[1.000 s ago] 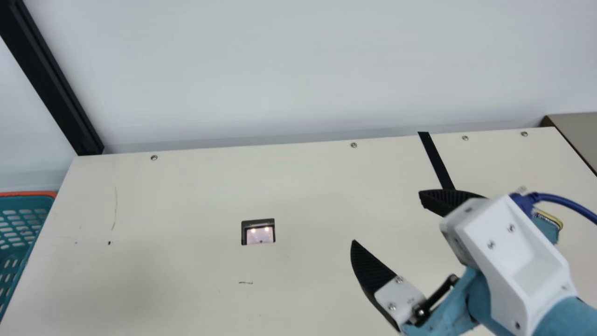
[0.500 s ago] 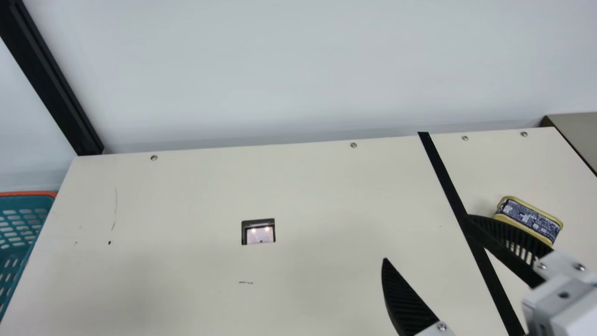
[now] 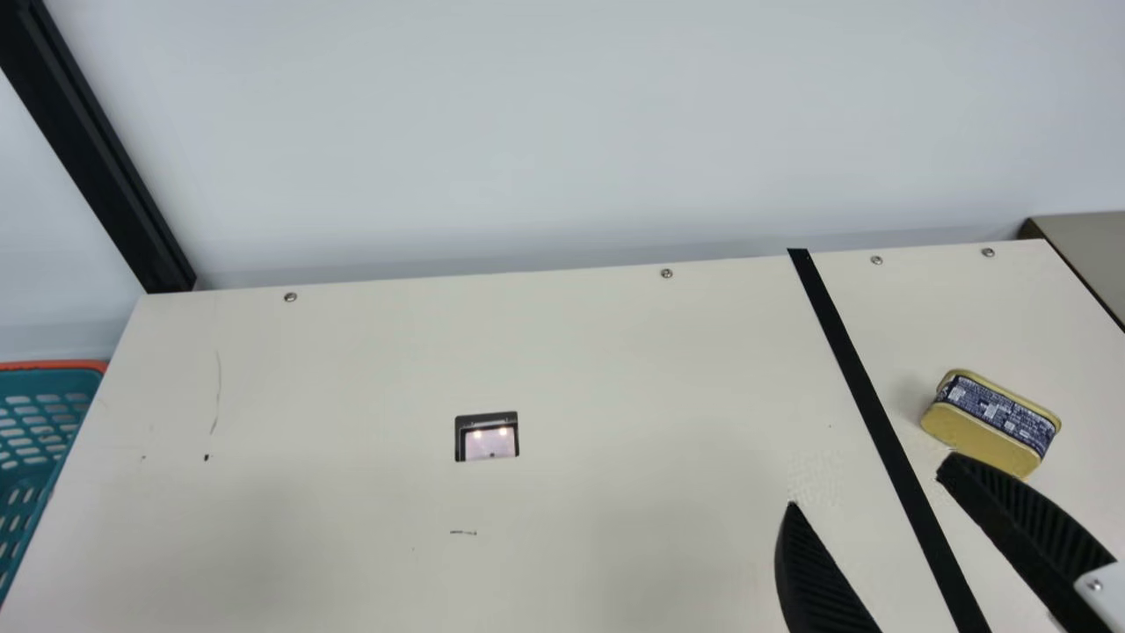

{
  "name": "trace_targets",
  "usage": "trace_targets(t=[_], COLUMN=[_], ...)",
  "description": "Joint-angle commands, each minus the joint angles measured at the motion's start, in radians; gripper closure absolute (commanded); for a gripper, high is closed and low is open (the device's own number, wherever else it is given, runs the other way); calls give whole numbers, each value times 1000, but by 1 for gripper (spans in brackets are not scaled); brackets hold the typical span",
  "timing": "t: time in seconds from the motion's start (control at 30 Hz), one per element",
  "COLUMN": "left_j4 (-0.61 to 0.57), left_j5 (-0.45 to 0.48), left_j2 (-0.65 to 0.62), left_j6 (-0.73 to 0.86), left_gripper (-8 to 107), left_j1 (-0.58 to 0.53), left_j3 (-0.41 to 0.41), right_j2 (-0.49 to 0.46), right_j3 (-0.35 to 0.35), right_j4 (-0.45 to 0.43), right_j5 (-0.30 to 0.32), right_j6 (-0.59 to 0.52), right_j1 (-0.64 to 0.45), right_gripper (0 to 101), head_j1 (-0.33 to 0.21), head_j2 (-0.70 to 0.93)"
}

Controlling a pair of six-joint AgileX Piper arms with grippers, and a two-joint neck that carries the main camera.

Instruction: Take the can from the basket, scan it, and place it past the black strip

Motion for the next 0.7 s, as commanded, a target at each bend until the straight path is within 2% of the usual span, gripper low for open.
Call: trace_targets(t=[0.0, 0.67], left_j4=[0, 0], left_j5=[0, 0], left_j2=[0, 0], left_j6=[0, 0], left_gripper=[9, 9], left_j1=[0, 0], left_j3=[0, 0], right_j2=[0, 0], right_j3=[0, 0], right_j4=[0, 0], right_j5=[0, -1], right_j6=[0, 0], right_j1=[0, 0], right_gripper=[0, 0], head_j1=[-28, -28], head_j2=[10, 10])
